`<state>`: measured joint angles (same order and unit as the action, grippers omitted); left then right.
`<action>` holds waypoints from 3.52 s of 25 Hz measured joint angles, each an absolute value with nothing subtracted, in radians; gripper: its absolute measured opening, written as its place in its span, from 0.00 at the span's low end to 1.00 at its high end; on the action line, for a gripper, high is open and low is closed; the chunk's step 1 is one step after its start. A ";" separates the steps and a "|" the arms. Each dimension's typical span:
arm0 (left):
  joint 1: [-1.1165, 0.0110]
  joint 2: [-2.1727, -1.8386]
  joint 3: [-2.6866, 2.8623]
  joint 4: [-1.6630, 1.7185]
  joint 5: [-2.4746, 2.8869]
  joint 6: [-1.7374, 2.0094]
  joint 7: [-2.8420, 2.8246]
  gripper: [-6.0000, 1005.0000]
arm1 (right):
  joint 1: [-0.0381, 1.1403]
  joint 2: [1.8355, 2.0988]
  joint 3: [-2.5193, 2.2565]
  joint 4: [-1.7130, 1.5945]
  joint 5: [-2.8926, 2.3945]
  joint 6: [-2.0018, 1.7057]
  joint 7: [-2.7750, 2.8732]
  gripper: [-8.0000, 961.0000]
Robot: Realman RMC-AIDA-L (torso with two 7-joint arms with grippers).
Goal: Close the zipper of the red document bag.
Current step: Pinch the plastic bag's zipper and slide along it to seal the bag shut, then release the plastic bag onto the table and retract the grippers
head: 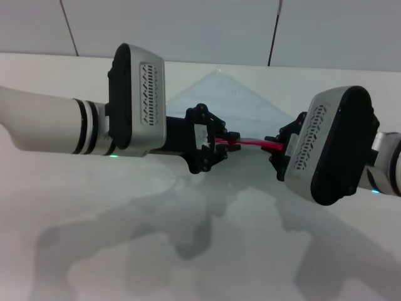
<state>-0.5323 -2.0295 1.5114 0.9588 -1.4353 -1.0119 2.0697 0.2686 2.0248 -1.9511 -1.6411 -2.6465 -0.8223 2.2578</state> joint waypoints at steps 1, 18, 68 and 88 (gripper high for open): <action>-0.532 -2.029 1.511 0.959 -1.435 -1.011 2.069 0.15 | 0.269 2.025 -1.951 -1.641 -2.647 -0.822 2.258 0.12; -0.532 -2.031 1.535 0.961 -1.437 -0.986 2.067 0.09 | 0.265 2.025 -1.952 -1.649 -2.650 -0.822 2.258 0.13; -0.441 -2.017 1.251 0.828 -1.436 -0.897 2.131 0.16 | 0.085 2.027 -1.830 -1.852 -2.654 -0.814 2.230 0.16; -0.445 -2.027 1.212 0.828 -1.476 -0.880 2.123 0.20 | 0.110 2.030 -1.771 -1.797 -2.713 -0.844 2.296 0.18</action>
<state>-0.4454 -2.0265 1.2119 0.8283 -1.4757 -0.8802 2.1229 0.1097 2.0296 -1.7711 -1.7974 -2.7133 -0.8441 2.2961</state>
